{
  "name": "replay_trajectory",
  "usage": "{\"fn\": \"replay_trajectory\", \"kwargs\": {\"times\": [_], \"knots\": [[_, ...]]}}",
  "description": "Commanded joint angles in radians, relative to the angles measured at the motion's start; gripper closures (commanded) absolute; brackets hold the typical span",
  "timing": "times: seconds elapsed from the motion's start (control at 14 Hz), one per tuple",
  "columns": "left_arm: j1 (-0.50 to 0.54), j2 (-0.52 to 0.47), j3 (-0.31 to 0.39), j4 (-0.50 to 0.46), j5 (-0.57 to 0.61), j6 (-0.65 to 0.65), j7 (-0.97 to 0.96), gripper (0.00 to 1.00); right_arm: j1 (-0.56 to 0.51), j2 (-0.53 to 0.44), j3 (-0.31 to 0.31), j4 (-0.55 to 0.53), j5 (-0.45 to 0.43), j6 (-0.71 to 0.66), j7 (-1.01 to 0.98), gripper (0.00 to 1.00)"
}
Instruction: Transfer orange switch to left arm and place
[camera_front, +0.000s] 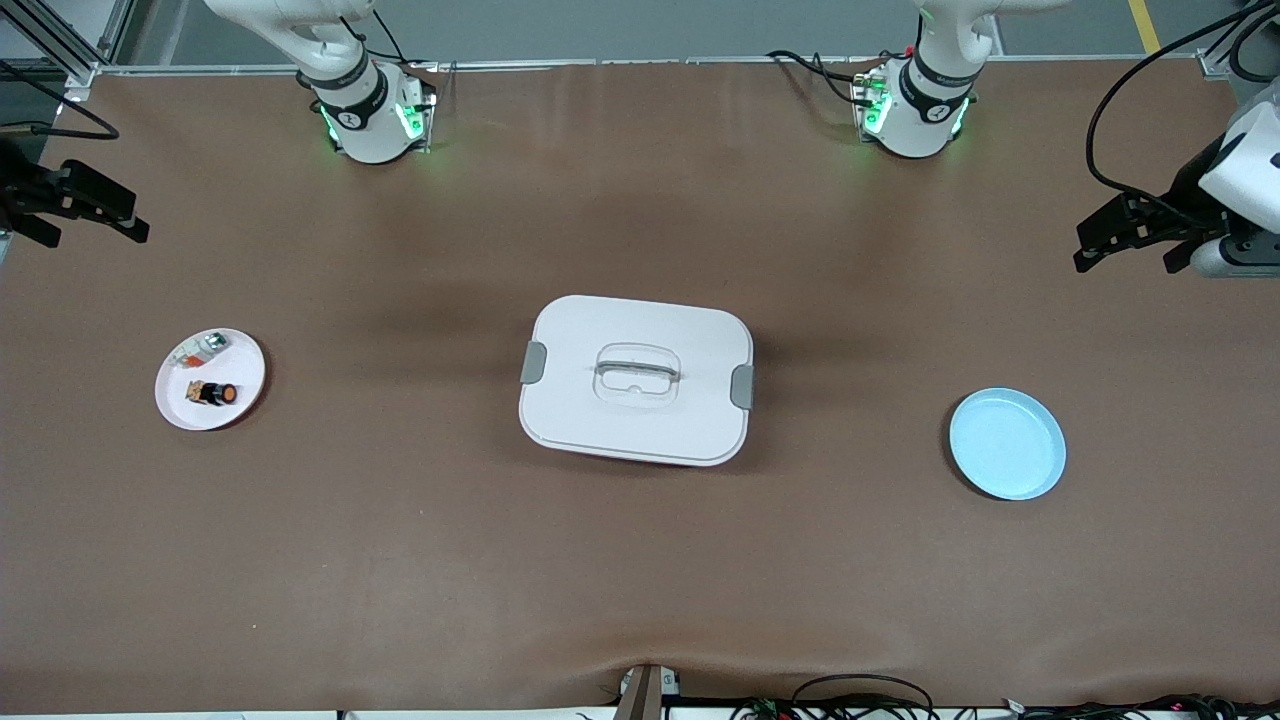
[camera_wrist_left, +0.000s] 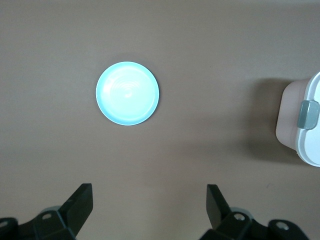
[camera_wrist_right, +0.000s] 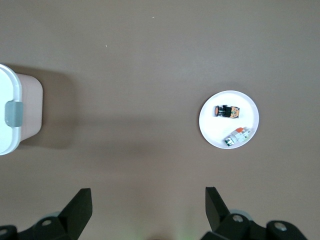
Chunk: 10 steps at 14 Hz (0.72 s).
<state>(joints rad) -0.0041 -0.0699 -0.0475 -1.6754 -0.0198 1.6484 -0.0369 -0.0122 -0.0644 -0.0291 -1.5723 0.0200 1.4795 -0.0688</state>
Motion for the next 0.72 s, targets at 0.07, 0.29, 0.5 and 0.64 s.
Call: {"fn": "replay_trajectory", "kwargs": {"times": [0.07,0.29,0.5,0.64], "knots": [[-0.004,0.010,-0.002,0.028,0.009,-0.024,-0.003,0.00,0.006,-0.015,0.012,-0.009,-0.054,0.002,0.001,0.00],[-0.004,0.010,-0.003,0.028,0.009,-0.024,-0.003,0.00,0.000,-0.014,0.009,-0.011,-0.054,0.016,0.001,0.00],[-0.005,0.010,-0.005,0.028,0.009,-0.024,-0.003,0.00,-0.003,-0.012,0.006,-0.012,-0.054,0.016,0.001,0.00],[-0.004,0.010,-0.005,0.031,0.009,-0.024,-0.003,0.00,-0.005,-0.011,0.003,-0.011,-0.052,0.016,0.001,0.00]]}}
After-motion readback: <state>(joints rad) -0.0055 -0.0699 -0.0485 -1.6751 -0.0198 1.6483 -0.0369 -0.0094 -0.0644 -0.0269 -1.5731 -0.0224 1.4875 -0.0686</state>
